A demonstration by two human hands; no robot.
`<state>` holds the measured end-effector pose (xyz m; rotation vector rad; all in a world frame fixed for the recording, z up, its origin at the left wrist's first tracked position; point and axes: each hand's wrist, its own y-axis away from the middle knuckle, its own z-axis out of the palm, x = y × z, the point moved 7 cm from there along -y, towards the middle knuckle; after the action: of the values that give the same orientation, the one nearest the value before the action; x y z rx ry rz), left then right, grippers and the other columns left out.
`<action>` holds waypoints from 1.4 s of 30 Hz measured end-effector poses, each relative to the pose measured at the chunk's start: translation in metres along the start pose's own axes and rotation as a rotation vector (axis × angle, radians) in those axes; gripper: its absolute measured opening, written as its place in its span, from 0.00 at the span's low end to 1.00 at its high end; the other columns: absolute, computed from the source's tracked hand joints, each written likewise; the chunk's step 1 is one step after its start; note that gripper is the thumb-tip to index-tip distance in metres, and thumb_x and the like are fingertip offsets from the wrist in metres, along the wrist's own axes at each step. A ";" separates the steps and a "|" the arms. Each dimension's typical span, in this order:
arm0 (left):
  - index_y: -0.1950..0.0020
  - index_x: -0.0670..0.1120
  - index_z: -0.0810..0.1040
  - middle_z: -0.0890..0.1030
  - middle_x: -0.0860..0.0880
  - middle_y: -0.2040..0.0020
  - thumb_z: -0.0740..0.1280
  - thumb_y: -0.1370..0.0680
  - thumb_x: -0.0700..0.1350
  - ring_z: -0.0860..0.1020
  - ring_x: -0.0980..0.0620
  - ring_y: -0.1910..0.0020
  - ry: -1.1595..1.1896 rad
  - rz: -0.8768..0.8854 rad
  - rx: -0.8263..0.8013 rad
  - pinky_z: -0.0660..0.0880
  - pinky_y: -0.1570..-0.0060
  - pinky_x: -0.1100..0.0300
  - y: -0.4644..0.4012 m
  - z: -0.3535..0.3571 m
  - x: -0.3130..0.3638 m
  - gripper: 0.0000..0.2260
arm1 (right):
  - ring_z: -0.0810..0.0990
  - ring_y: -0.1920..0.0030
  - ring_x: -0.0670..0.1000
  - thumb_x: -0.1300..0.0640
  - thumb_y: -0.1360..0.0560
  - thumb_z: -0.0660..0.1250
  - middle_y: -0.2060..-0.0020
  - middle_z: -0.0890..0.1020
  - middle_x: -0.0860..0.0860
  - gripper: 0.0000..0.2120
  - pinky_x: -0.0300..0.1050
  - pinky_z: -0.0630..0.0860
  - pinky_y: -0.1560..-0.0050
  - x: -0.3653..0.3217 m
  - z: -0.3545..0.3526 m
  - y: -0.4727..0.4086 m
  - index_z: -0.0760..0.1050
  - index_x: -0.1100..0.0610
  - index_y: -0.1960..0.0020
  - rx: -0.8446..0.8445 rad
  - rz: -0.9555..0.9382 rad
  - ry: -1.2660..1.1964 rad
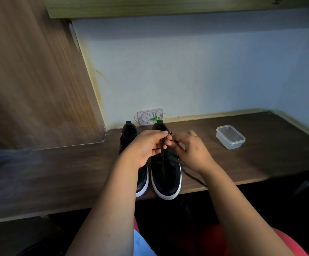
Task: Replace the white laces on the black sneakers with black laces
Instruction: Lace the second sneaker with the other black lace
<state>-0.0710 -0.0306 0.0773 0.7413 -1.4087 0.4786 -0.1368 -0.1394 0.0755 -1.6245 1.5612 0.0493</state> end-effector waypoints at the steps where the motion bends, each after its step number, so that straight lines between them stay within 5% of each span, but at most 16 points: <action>1: 0.58 0.48 0.80 0.80 0.52 0.65 0.64 0.20 0.47 0.75 0.56 0.66 0.031 -0.002 -0.003 0.69 0.59 0.61 0.000 -0.001 0.001 0.09 | 0.73 0.59 0.53 0.43 0.23 0.58 0.68 0.76 0.38 0.04 0.50 0.71 0.52 0.004 0.000 0.000 0.70 0.34 0.56 0.041 0.009 0.048; 3: 0.59 0.47 0.80 0.78 0.53 0.67 0.63 0.20 0.46 0.75 0.56 0.67 0.131 -0.002 -0.011 0.69 0.60 0.61 0.000 -0.005 0.002 0.10 | 0.73 0.55 0.55 0.45 0.23 0.57 0.65 0.79 0.42 0.08 0.52 0.72 0.53 0.038 -0.004 0.006 0.75 0.40 0.56 0.028 0.212 0.180; 6: 0.58 0.48 0.79 0.78 0.54 0.68 0.63 0.20 0.46 0.75 0.57 0.68 0.227 0.003 0.013 0.69 0.59 0.61 0.000 -0.014 0.002 0.09 | 0.76 0.46 0.58 0.49 0.22 0.62 0.55 0.81 0.53 0.09 0.52 0.75 0.46 0.102 -0.007 0.036 0.81 0.46 0.53 -0.303 0.684 0.381; 8: 0.59 0.48 0.79 0.78 0.54 0.68 0.63 0.20 0.47 0.74 0.57 0.68 0.165 0.004 0.051 0.69 0.60 0.62 -0.002 -0.017 -0.001 0.10 | 0.75 0.41 0.57 0.48 0.24 0.66 0.46 0.80 0.52 0.09 0.52 0.74 0.40 0.105 -0.004 0.043 0.79 0.45 0.45 -0.424 0.693 0.371; 9: 0.59 0.48 0.79 0.78 0.54 0.69 0.63 0.20 0.47 0.73 0.57 0.68 0.078 0.002 0.076 0.68 0.62 0.63 -0.004 -0.016 -0.003 0.10 | 0.72 0.38 0.55 0.48 0.25 0.68 0.41 0.77 0.51 0.18 0.51 0.71 0.36 0.096 -0.001 0.037 0.75 0.47 0.36 -0.414 0.611 0.327; 12: 0.62 0.46 0.80 0.77 0.54 0.70 0.64 0.19 0.48 0.71 0.57 0.70 -0.247 0.040 0.133 0.67 0.66 0.65 -0.010 -0.006 -0.010 0.13 | 0.74 0.41 0.44 0.54 0.25 0.70 0.42 0.77 0.46 0.27 0.33 0.70 0.42 0.034 0.003 0.014 0.67 0.51 0.29 -0.285 0.312 -0.069; 15: 0.64 0.43 0.80 0.76 0.53 0.72 0.65 0.20 0.51 0.72 0.58 0.71 -0.297 0.089 0.193 0.69 0.62 0.62 -0.013 0.006 -0.010 0.16 | 0.75 0.65 0.43 0.57 0.21 0.65 0.65 0.79 0.47 0.07 0.36 0.71 0.62 0.010 -0.003 0.007 0.77 0.54 0.44 -0.205 0.235 -0.159; 18: 0.57 0.40 0.80 0.79 0.52 0.67 0.63 0.22 0.59 0.77 0.54 0.63 -0.405 0.143 0.306 0.74 0.54 0.57 -0.020 0.005 -0.008 0.22 | 0.72 0.69 0.46 0.55 0.19 0.60 0.71 0.74 0.49 0.12 0.41 0.69 0.66 0.049 -0.023 0.014 0.79 0.55 0.55 -0.065 0.440 -0.182; 21: 0.47 0.50 0.78 0.80 0.53 0.50 0.61 0.21 0.59 0.73 0.49 0.46 -1.190 0.343 0.224 0.68 0.46 0.51 -0.033 0.029 -0.011 0.15 | 0.65 0.74 0.46 0.55 0.17 0.57 0.73 0.68 0.49 0.15 0.38 0.62 0.74 0.090 -0.044 0.028 0.73 0.57 0.60 0.190 0.768 -0.612; 23: 0.41 0.50 0.76 0.75 0.51 0.44 0.64 0.22 0.57 0.66 0.47 0.39 -1.527 0.320 0.121 0.62 0.41 0.46 -0.043 0.045 -0.029 0.14 | 0.60 0.78 0.44 0.52 0.17 0.56 0.76 0.66 0.46 0.16 0.37 0.57 0.77 0.099 -0.058 0.036 0.69 0.55 0.62 0.321 0.889 -0.780; 27: 0.47 0.46 0.79 0.75 0.48 0.47 0.64 0.22 0.44 0.65 0.45 0.40 -1.718 0.214 0.147 0.58 0.40 0.46 -0.056 0.057 -0.046 0.07 | 0.59 0.79 0.43 0.50 0.18 0.57 0.76 0.65 0.47 0.16 0.37 0.55 0.77 0.097 -0.062 0.037 0.69 0.54 0.62 0.310 0.902 -0.850; 30: 0.47 0.46 0.78 0.77 0.48 0.49 0.58 0.18 0.46 0.68 0.46 0.43 -1.539 0.193 0.254 0.60 0.42 0.46 -0.058 0.046 -0.034 0.10 | 0.59 0.77 0.44 0.49 0.19 0.59 0.75 0.66 0.47 0.15 0.37 0.55 0.77 0.097 -0.053 0.036 0.68 0.54 0.61 0.242 0.888 -0.833; 32: 0.49 0.47 0.75 0.76 0.48 0.52 0.51 0.16 0.51 0.69 0.46 0.44 -1.212 0.100 0.349 0.62 0.42 0.45 -0.053 0.028 -0.019 0.16 | 0.60 0.76 0.44 0.48 0.20 0.61 0.74 0.67 0.46 0.15 0.37 0.56 0.75 0.095 -0.048 0.033 0.69 0.54 0.63 0.183 0.849 -0.780; 36: 0.59 0.49 0.72 0.76 0.49 0.65 0.54 0.17 0.55 0.74 0.53 0.64 0.060 -0.063 0.448 0.69 0.56 0.57 -0.039 -0.016 -0.015 0.16 | 0.64 0.74 0.44 0.51 0.21 0.65 0.72 0.72 0.47 0.13 0.36 0.60 0.75 0.097 -0.041 0.033 0.78 0.57 0.61 0.120 0.815 -0.632; 38: 0.62 0.49 0.70 0.72 0.54 0.74 0.59 0.19 0.56 0.71 0.56 0.73 0.491 -0.070 0.456 0.67 0.63 0.60 -0.031 -0.036 -0.015 0.15 | 0.65 0.72 0.45 0.52 0.22 0.66 0.70 0.74 0.49 0.12 0.38 0.61 0.73 0.101 -0.036 0.032 0.80 0.56 0.61 0.087 0.800 -0.504; 42: 0.59 0.50 0.72 0.71 0.54 0.73 0.66 0.21 0.50 0.68 0.57 0.75 0.669 0.107 0.635 0.66 0.67 0.63 -0.024 -0.089 -0.007 0.09 | 0.71 0.65 0.48 0.49 0.21 0.64 0.65 0.76 0.49 0.11 0.43 0.67 0.65 0.101 -0.027 0.035 0.80 0.52 0.59 0.045 0.805 -0.258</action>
<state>0.0077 0.0170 0.0661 0.8936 -0.6566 1.1677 -0.1574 -0.2304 0.0167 -0.8243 1.8848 0.6191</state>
